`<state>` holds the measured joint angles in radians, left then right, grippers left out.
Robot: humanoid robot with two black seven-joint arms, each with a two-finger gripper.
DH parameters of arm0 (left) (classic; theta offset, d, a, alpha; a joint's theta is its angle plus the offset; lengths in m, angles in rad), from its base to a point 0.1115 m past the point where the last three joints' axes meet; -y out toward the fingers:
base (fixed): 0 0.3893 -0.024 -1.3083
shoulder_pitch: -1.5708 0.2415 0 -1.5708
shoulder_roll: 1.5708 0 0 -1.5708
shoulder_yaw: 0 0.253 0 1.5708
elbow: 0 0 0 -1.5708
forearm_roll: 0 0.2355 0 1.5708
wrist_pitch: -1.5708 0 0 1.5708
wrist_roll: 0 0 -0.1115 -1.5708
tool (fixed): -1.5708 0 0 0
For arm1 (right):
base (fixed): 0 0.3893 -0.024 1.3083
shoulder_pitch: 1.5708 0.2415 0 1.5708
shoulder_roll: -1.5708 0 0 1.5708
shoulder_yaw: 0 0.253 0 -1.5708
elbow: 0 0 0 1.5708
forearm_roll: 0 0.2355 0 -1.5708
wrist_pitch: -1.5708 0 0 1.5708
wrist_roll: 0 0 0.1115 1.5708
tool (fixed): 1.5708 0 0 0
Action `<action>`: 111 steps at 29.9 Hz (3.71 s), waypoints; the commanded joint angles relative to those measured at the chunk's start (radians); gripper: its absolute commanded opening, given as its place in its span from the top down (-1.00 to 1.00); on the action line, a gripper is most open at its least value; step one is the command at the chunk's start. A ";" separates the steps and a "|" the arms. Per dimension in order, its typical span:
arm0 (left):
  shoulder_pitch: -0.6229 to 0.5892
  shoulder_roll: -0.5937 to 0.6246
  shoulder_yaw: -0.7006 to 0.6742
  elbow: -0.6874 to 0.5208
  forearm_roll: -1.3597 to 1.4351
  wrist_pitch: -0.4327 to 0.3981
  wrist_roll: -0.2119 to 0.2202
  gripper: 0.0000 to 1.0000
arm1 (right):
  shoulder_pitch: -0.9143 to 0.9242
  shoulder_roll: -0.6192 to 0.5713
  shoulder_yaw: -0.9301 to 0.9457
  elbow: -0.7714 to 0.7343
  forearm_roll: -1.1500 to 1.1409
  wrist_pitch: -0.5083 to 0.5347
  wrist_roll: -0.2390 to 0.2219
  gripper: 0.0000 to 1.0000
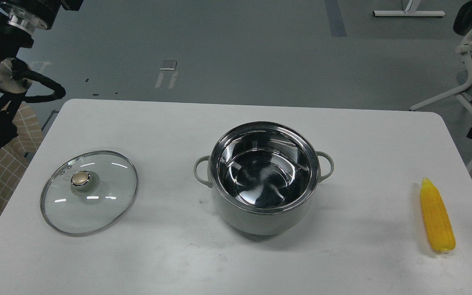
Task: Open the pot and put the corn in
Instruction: 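Reach the right gripper to the yellow corn cob and grasp it, then lift the corn cob and lower it into the open pot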
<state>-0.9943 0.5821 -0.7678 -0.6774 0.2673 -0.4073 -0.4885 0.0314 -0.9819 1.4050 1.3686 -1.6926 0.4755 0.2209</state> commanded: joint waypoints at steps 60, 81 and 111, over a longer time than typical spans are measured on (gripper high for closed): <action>-0.043 -0.096 0.007 0.021 0.007 0.005 0.133 -0.95 | 0.237 0.308 -0.124 0.159 -0.260 -0.259 -0.179 1.00; -0.066 -0.094 0.007 0.021 0.007 -0.004 0.130 -0.95 | 0.519 0.644 -0.636 0.158 -0.274 -0.219 -0.189 1.00; -0.084 -0.094 0.007 0.021 0.007 -0.002 0.122 -0.95 | 0.539 0.661 -0.663 0.144 -0.298 -0.230 -0.181 -0.85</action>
<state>-1.0779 0.4886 -0.7608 -0.6565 0.2746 -0.4095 -0.3670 0.5638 -0.3201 0.7296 1.5114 -1.9933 0.2518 0.0387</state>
